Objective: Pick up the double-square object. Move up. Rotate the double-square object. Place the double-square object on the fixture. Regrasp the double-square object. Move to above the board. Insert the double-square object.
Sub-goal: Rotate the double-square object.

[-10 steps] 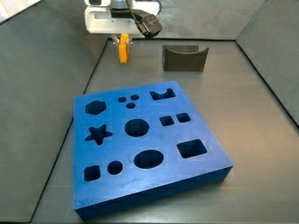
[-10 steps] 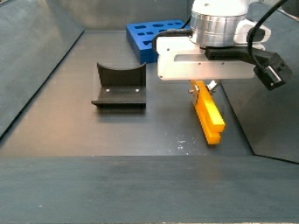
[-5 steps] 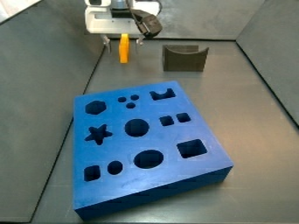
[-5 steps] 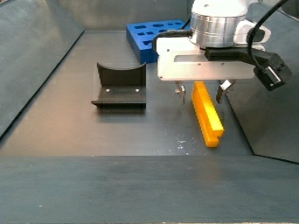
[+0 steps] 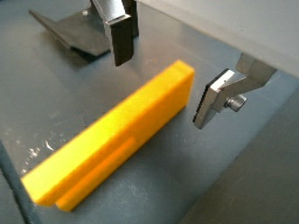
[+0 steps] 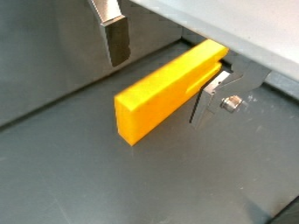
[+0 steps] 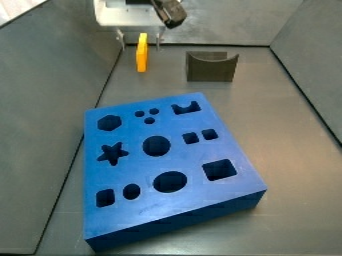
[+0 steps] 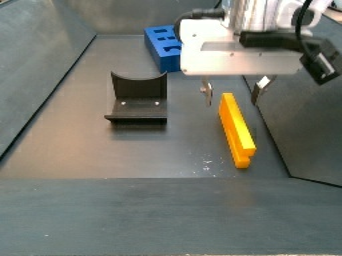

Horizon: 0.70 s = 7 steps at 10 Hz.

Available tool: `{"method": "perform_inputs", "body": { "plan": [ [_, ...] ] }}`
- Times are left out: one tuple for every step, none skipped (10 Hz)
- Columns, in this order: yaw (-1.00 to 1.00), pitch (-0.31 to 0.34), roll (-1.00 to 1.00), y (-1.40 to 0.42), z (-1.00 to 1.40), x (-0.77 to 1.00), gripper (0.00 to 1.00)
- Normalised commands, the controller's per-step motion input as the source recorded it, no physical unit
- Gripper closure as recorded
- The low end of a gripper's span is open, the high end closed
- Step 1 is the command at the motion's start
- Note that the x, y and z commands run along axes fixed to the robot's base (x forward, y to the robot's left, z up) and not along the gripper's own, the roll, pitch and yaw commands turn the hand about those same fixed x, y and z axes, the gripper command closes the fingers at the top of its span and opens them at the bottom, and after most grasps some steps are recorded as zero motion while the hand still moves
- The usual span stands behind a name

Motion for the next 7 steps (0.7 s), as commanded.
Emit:
{"method": "perform_inputs", "body": {
  "plan": [
    [-0.03, 0.075, 0.06, 0.01, 1.00, -0.03, 0.00],
    [-0.03, 0.075, 0.07, 0.01, 1.00, -0.03, 0.00],
    [-0.02, 0.073, 0.08, 0.01, 0.95, -0.03, 0.00],
    [-0.02, 0.073, 0.09, 0.01, 0.81, -0.03, 0.00],
    [1.00, 0.000, 0.00, 0.00, 0.00, 0.00, 0.00],
    [1.00, 0.000, 0.00, -0.01, -0.13, 0.00, 0.00],
    [1.00, 0.001, 0.00, -0.01, -0.23, 0.00, 0.00]
  ]
}}
